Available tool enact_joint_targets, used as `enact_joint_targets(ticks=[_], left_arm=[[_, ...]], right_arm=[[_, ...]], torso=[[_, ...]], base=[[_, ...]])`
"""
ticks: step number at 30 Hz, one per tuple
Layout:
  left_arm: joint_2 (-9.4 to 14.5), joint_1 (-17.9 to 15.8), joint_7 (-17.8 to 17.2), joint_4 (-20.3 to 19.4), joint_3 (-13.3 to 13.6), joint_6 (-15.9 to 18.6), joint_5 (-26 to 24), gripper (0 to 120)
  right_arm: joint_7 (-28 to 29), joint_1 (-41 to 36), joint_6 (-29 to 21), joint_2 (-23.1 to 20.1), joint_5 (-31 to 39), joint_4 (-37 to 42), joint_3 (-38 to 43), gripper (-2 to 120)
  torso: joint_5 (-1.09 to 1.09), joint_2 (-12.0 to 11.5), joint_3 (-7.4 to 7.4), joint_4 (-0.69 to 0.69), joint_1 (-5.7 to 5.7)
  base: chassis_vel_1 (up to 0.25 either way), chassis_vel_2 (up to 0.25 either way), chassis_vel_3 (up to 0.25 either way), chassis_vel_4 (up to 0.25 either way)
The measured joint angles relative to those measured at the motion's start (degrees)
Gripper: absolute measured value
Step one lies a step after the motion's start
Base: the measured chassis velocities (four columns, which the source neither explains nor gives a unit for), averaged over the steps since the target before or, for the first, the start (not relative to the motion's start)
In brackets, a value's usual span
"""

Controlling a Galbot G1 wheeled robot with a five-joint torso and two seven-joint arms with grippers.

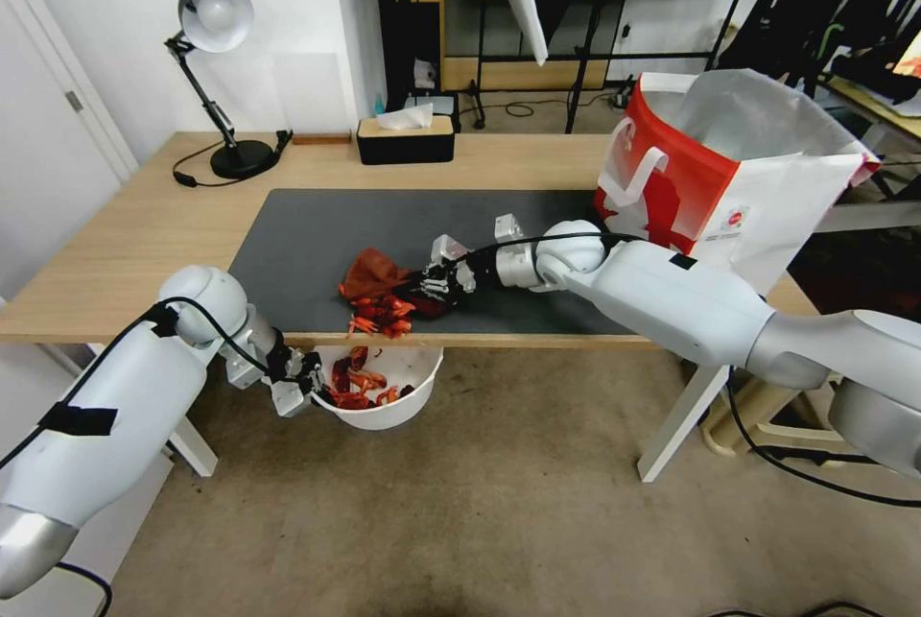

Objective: Sweep shrimp from table into container with towel, then put container into takeout bag.

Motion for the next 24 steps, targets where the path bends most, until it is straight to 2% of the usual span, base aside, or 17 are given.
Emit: enact_joint_targets(ticks=[14, 24], left_arm=[[-0.16, -0.01, 0.0, 0.08, -0.08, 0.0, -0.08, 0], [0.88, 2.01, 0.0, -1.25, -1.14, 0.0, -1.17, 0]], right_arm=[[-0.89, 0.59, -0.4, -1.9, 0.69, 3.89, -1.63, 2], [-2.26, 2.38, -1.4, -4.48, 1.41, 9.65, -3.68, 2]], torso=[[0.0, 0.0, 0.0, -0.01, 0.0], [-0.01, 0.0, 0.0, 0.01, 0.0]], base=[[0.0, 0.0, 0.0, 0.0], [0.0, 0.0, 0.0, 0.0]])
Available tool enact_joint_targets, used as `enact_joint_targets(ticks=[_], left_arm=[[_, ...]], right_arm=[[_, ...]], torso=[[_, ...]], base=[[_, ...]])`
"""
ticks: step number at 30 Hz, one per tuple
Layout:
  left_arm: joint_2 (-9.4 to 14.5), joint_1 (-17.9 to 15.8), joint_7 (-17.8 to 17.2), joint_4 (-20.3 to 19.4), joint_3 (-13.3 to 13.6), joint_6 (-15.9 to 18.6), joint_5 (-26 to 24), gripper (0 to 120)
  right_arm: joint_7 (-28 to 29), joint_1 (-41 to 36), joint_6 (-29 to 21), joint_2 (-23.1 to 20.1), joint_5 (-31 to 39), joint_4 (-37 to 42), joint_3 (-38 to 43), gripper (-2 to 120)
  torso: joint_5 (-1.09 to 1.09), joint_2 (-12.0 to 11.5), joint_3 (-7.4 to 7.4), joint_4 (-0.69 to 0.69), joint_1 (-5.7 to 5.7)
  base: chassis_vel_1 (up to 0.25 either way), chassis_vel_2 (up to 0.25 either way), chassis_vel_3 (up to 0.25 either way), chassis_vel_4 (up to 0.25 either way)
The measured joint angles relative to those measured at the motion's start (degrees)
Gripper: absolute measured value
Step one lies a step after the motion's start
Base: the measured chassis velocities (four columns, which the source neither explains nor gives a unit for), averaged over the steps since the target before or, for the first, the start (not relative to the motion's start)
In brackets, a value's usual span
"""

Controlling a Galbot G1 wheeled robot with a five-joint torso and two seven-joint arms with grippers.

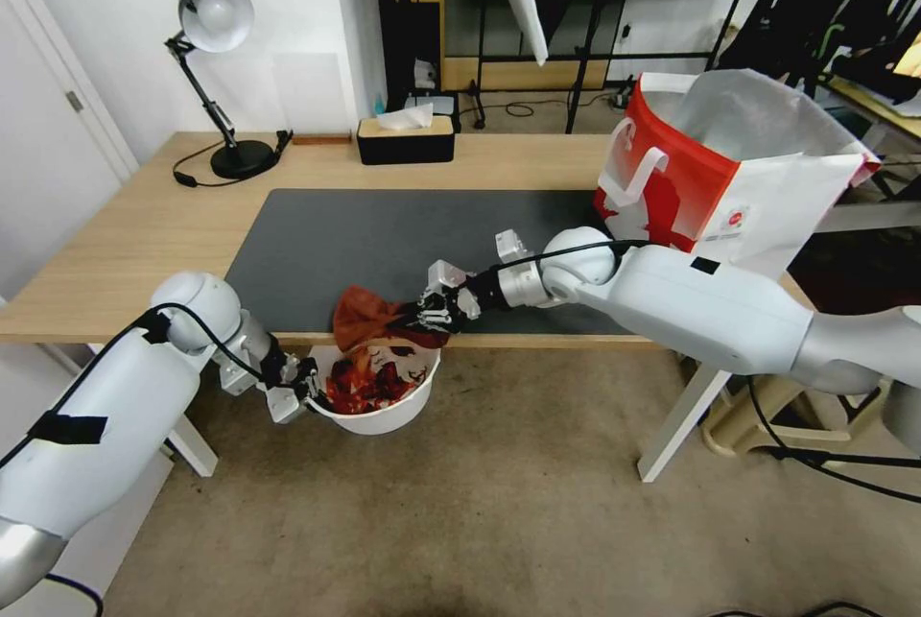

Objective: Sweep shrimp from table into container with towel, then put container into takeout bag.

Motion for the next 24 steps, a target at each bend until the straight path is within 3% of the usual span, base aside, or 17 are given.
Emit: enact_joint_targets(ticks=[7, 13, 24], left_arm=[[-0.15, 0.51, 0.0, -0.21, -0.53, 0.0, -0.12, 0], [-0.07, 0.89, 0.0, -0.82, -0.46, 0.0, -0.06, 0], [-0.32, 1.89, 0.0, -1.51, -0.5, 0.0, 0.01, 0]], right_arm=[[0.11, 1.58, -0.16, -1.98, 1.37, 3.1, -0.39, 2], [1.37, 1.98, 0.75, -1.37, 4.75, 2.84, 4.22, 2], [10.73, -0.44, 4.91, 1.24, 7.75, -1.93, 12.22, 2]], torso=[[0.01, 0.0, 0.0, -0.01, 0.0], [0.01, 0.0, 0.0, -0.01, 0.0], [0.01, -0.01, 0.0, -0.01, 0.0]], base=[[0.0, 0.0, 0.0, 0.0], [0.0, 0.0, 0.0, 0.0], [0.0, 0.0, 0.0, 0.0]])
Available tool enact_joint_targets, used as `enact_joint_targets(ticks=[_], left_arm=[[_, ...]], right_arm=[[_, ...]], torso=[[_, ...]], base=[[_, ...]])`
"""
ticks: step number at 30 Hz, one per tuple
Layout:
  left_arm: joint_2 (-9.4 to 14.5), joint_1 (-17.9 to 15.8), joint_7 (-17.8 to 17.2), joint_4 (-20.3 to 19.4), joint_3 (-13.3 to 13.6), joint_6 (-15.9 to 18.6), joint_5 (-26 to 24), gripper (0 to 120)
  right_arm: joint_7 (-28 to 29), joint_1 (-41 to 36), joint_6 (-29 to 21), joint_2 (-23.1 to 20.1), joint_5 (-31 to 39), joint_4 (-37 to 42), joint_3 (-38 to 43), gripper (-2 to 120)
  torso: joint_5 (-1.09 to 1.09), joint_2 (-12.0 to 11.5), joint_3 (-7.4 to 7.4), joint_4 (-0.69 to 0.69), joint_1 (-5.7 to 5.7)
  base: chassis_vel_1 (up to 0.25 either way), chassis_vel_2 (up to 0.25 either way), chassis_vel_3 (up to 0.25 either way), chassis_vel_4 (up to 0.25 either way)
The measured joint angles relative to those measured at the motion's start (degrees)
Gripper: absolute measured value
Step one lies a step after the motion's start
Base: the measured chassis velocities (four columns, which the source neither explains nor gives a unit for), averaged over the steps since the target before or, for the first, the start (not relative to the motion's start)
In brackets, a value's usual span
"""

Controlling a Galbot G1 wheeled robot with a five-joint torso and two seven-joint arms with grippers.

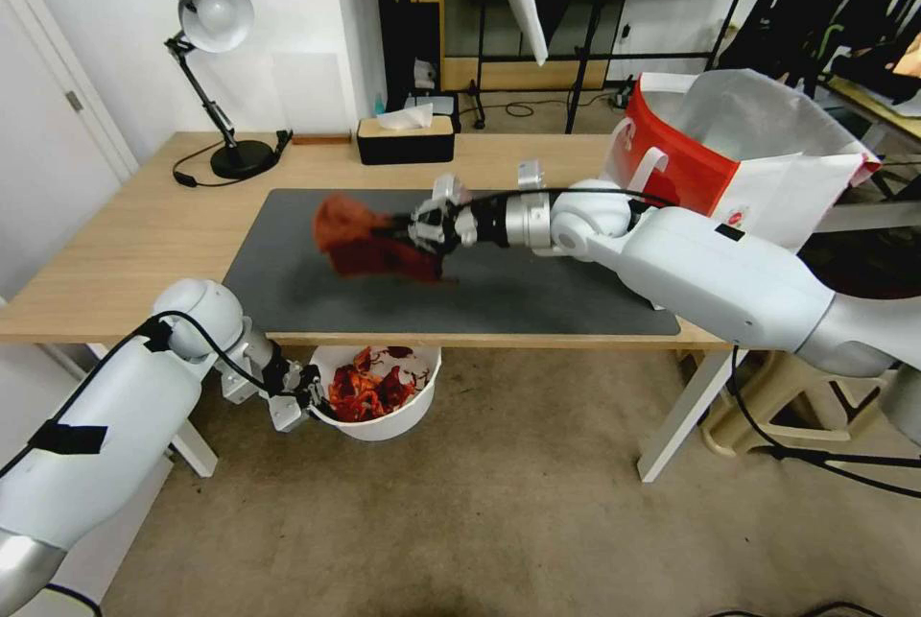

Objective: Sweep shrimp from table into container with towel, then put container into takeout bag.

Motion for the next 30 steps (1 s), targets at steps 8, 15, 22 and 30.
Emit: enact_joint_targets(ticks=[8, 15, 22, 30], left_arm=[[0.14, -0.03, 0.0, -0.28, 0.16, 0.0, -0.12, 0], [0.21, 0.45, 0.0, -0.93, 0.17, 0.0, -0.44, 0], [0.01, 0.47, 0.0, -1.83, 0.52, 0.0, -0.54, 0], [-0.37, 0.54, 0.0, -2.49, 0.8, 0.0, -0.5, 0]], right_arm=[[5.7, -2.78, 1.81, 0.47, -2.68, -3.31, 2.02, 2], [18.1, -5.92, 1.02, -3.81, -6.69, 2.17, 4.63, 2], [32.5, -10.08, -2.13, -6.93, -8.69, 10.93, 7.48, 2], [41.36, -14.84, -5.24, -10.32, -10.23, 19.38, 11.03, 2]], torso=[[0.01, 0.0, 0.0, 0.0, 0.0], [0.01, 0.0, 0.0, -0.01, 0.0], [0.01, 0.01, 0.0, 0.0, 0.0], [0.01, 0.01, 0.0, 0.0, 0.0]], base=[[0.0, 0.0, 0.0, 0.0], [0.0, 0.0, 0.0, 0.0], [0.0, 0.0, 0.0, 0.0], [0.0, 0.0, 0.0, 0.0]])
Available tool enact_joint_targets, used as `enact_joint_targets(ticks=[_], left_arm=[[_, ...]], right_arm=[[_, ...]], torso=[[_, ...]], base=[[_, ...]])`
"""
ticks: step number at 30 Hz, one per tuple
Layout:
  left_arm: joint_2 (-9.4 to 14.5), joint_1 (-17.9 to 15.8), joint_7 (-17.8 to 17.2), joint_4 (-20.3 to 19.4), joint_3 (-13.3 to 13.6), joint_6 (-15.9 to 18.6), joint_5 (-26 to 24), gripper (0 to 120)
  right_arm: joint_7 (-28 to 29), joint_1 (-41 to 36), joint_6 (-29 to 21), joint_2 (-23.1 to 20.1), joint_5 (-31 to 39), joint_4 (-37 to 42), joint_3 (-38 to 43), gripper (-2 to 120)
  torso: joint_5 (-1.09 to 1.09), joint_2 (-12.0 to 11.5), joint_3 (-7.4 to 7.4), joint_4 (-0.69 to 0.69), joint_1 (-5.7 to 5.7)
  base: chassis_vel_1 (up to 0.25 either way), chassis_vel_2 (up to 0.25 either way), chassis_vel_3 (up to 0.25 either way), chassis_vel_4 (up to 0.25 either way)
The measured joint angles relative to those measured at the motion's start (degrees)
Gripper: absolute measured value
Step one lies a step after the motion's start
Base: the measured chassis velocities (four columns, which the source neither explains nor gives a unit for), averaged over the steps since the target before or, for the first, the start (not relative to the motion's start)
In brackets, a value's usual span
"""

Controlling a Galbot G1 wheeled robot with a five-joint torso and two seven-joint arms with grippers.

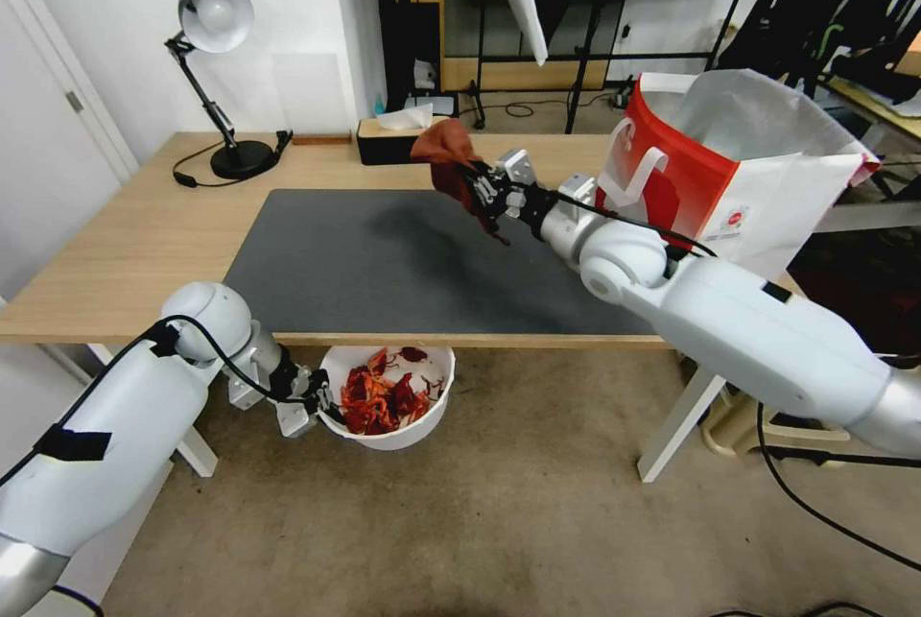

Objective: Sweep shrimp from table into container with towel, then put container into takeout bag.

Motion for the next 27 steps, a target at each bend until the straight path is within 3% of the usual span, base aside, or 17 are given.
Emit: enact_joint_targets(ticks=[10, 14, 22, 27], left_arm=[[0.13, 0.15, 0.0, -0.41, 0.17, 0.0, -0.01, 0], [0.19, 0.06, 0.0, -0.65, 0.37, 0.0, -0.01, 0], [-0.53, 0.13, 0.02, -1.62, 0.83, 0.0, 0.45, 0], [-1.19, -0.06, 0.02, -1.66, 1.35, 0.0, 1.16, 0]], right_arm=[[4.39, -3.57, -1.37, -2.28, -1.12, 4.54, 2.65, 2], [8.71, -8.01, -2.97, -4.23, -2.97, 8.3, 5.89, 2], [13.96, -31.52, -5.61, -9.37, -9.52, 15.48, 23.33, 2], [14.38, -39.89, -5.73, -9.3, -12.07, 15.66, 28.17, 2]], torso=[[0.0, 0.0, 0.0, -0.01, 0.0], [-0.01, 0.0, 0.0, 0.0, 0.0], [-0.01, 0.0, -0.01, -0.01, 0.0], [0.0, 0.01, -0.01, 0.0, 0.0]], base=[[0.0, 0.0, 0.0, 0.0], [0.0, 0.0, 0.0, 0.0], [0.0, 0.0, 0.0, 0.0], [0.0, 0.0, 0.0, 0.0]])
